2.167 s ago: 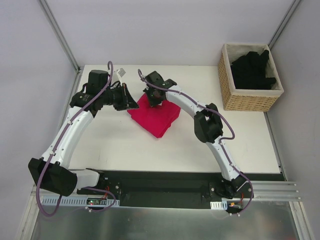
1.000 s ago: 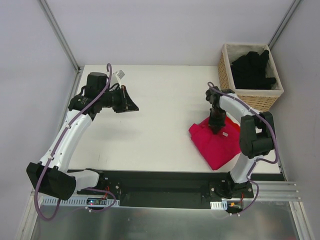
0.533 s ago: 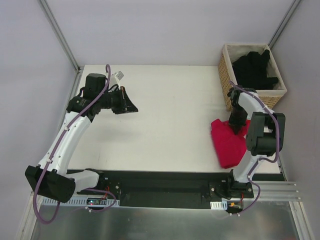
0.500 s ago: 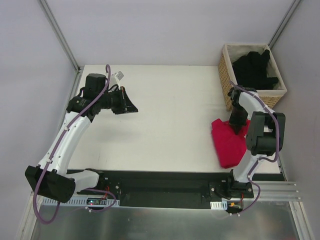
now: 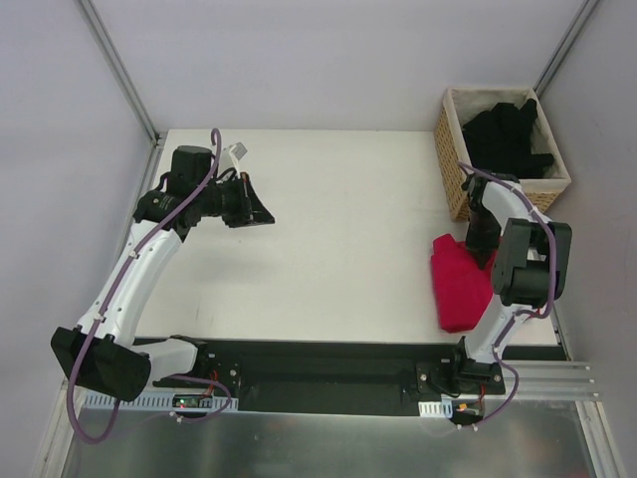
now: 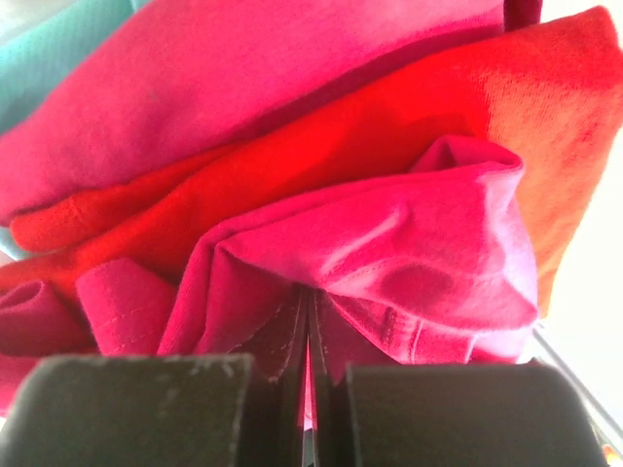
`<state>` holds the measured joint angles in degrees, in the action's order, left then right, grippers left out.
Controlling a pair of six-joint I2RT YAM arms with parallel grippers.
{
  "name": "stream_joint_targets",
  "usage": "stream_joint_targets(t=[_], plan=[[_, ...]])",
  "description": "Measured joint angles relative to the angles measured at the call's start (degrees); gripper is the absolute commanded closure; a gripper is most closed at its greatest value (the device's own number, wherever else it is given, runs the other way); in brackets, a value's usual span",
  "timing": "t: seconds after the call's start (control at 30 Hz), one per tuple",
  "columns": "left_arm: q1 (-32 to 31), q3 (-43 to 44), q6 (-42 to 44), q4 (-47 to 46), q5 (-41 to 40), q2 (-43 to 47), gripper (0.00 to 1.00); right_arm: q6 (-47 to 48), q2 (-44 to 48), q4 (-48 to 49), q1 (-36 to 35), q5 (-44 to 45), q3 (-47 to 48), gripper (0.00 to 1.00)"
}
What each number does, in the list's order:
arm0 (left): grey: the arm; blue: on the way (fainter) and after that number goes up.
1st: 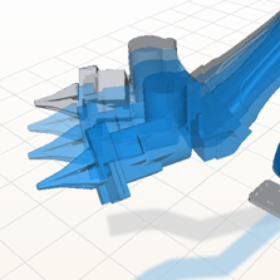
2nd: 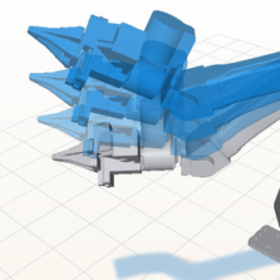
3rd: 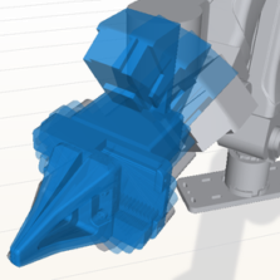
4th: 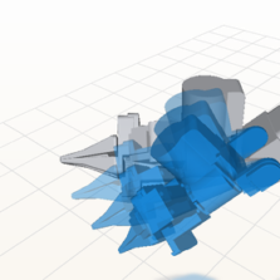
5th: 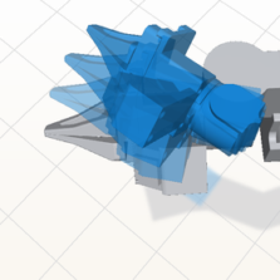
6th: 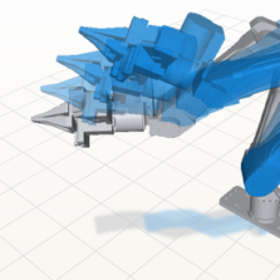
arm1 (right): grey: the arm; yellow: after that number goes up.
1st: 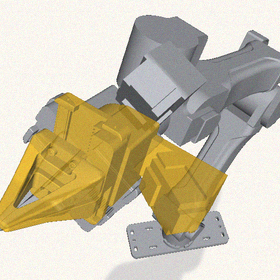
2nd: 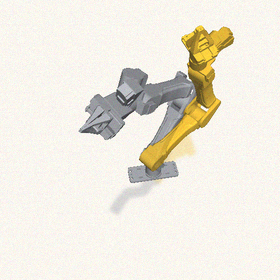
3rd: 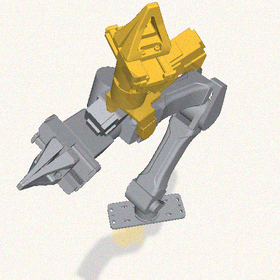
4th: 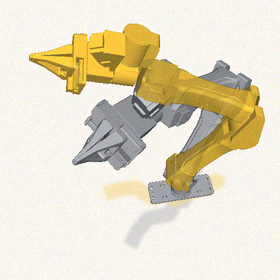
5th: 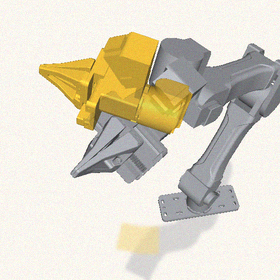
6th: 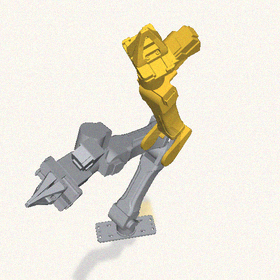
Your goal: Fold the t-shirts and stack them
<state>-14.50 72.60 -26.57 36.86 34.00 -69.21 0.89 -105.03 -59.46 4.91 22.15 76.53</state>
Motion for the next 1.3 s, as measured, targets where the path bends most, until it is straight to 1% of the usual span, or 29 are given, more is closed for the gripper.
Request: stream_joint_targets(t=[0.2, 0.47, 0.73, 0.9, 1.0, 1.1, 1.17, 1.3], plan=[[0.0, 0.35, 0.02, 0.33, -0.02, -0.33, 1.0, 3.98, 0.42, 0.96, 1.36, 3.3, -1.01, 0.99], [0.35, 0.44, 0.22, 1.64, -0.22, -0.31, 1.0, 11.72, 0.61, 1.77, 2.8, 7.52, -0.48, 0.99], [0.35, 1.16, 0.2, 2.12, -0.24, -0.31, 1.0, 18.86, -1.62, -1.36, 4.31, 9.79, 5.01, 0.99], [0.35, 1.51, 0.2, 2.19, -0.24, -0.31, 1.0, 21.11, -2.49, -3.28, 4.2, 9.64, 8.13, 0.99], [0.35, 1.55, 0.2, 2.23, -0.22, -0.31, 1.0, 21.31, -0.61, -3.72, 4.22, 8.22, 8.39, 0.99], [0.35, 1.55, 0.22, 2.29, -0.22, -0.31, 1.0, 21.38, 2.8, -4.85, 4.24, 6.36, 10.78, 0.99], [0.35, 1.55, 0.22, 2.43, -0.22, -0.31, 1.0, 21.11, 5.99, -4.57, 4.24, 4.81, 12.61, 0.99], [0.35, 1.55, 0.26, 2.43, -0.2, -0.31, 1.0, 18.84, 16.02, -1.9, 4.15, 1.03, 16.06, 0.99]])
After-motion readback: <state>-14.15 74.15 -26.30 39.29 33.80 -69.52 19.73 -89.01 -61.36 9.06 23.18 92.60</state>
